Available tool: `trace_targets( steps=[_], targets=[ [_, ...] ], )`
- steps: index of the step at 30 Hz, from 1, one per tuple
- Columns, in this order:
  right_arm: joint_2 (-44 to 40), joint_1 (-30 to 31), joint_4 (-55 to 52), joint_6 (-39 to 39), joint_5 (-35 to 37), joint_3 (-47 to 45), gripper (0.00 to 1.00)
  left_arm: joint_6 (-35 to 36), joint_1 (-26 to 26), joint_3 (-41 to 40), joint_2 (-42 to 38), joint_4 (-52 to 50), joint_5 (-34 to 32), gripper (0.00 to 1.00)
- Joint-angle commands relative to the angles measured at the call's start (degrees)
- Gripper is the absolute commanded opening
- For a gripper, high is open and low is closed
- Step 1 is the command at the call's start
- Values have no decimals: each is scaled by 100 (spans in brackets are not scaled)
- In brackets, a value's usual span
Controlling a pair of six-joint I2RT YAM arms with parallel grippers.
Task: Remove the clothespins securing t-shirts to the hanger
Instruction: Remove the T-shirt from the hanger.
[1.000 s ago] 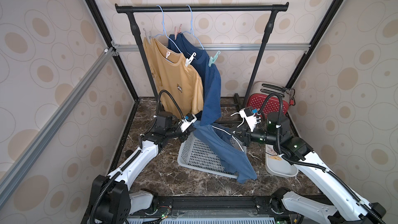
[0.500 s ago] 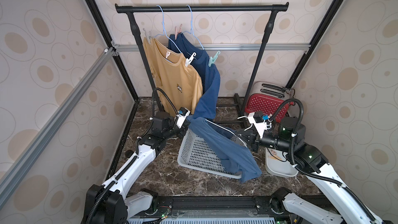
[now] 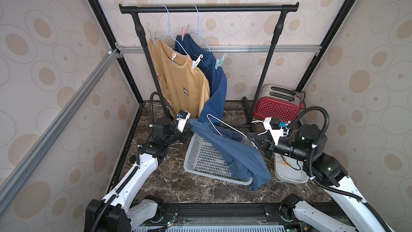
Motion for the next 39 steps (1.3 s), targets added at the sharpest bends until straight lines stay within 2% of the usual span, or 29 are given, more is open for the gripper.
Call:
trace_targets(
  steps=[1,7,11,14,20,22,26,30,33,35,39],
  targets=[
    [-7,29,545,172,83,240,0,-237,207,99,-107,41,-302,2],
    [1095,144,1833,853,-59,872,0,-475,206,430,-344,-52,-161,2],
    [2028,768,2382,540,359,1704,0,-644,206,726,-409,-90,-38,2],
    [2621,992,3036,673,414,2151,0,-701,209,817,-433,-134,48,2],
    [3335,1101,4031,760,872,2624,0,-861,209,704,-601,-62,119,2],
    [3532,1101,3994,750,846,2895,0,-891,211,681,-693,-64,47,2],
    [3795,1100,4045,682,870,3290,0,-702,206,873,-797,-275,-335,2],
    [3866,1100,3893,595,853,3560,0,-426,203,1457,-634,-613,-554,0],
    [3657,1101,3717,424,952,3381,0,-393,211,1978,-527,-681,-653,0],
    [3437,1100,3693,346,1058,3144,0,-452,210,2239,-472,-708,-488,0],
    [3002,1093,3451,91,1258,2819,0,-741,208,2164,-680,-434,-724,0]
  ],
)
